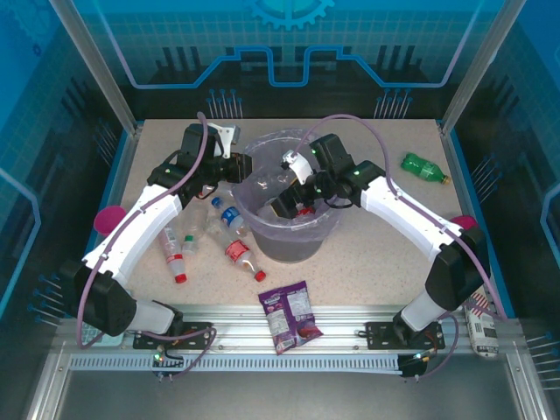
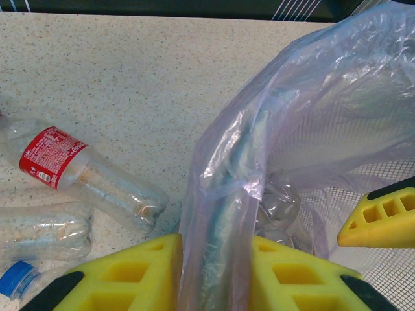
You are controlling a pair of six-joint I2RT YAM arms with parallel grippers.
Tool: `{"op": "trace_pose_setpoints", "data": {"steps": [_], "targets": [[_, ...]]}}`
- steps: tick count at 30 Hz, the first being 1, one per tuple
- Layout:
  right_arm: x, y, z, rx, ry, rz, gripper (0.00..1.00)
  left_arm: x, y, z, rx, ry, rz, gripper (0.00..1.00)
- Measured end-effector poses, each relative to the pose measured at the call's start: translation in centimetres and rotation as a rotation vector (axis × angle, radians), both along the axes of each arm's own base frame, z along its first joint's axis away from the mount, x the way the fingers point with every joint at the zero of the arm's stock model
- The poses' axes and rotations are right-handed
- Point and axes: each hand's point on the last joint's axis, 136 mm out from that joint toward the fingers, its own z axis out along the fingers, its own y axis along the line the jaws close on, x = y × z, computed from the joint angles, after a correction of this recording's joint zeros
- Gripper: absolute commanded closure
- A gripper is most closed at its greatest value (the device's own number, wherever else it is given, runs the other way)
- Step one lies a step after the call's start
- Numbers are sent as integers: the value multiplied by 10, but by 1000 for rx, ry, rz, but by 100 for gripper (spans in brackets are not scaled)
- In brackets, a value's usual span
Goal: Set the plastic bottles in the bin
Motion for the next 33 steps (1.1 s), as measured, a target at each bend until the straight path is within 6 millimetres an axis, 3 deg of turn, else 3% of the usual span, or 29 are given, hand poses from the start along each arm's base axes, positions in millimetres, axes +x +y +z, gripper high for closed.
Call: {"op": "trace_pose_setpoints", "data": {"steps": [4,7,18,22,26,33], "targets": [[0,1,4,10,0,3,0,0,0,0,0,1,0,70],[1,6,21,49,-19,12,0,0,0,0,0,1,0,70],[-2,4,133,192,-272,33,0,0,0,0,-2,2,-2,70],[4,-3,159,201,-356,13,0,-1,-1,0,-5,3,-5,70],[28,-32,168,185,-391,-82,0,-1,-1,0,-5,3,-5,70],[84,-137,164,100,-415,-378,0,-1,-1,0,-5,3,-5,70]]}}
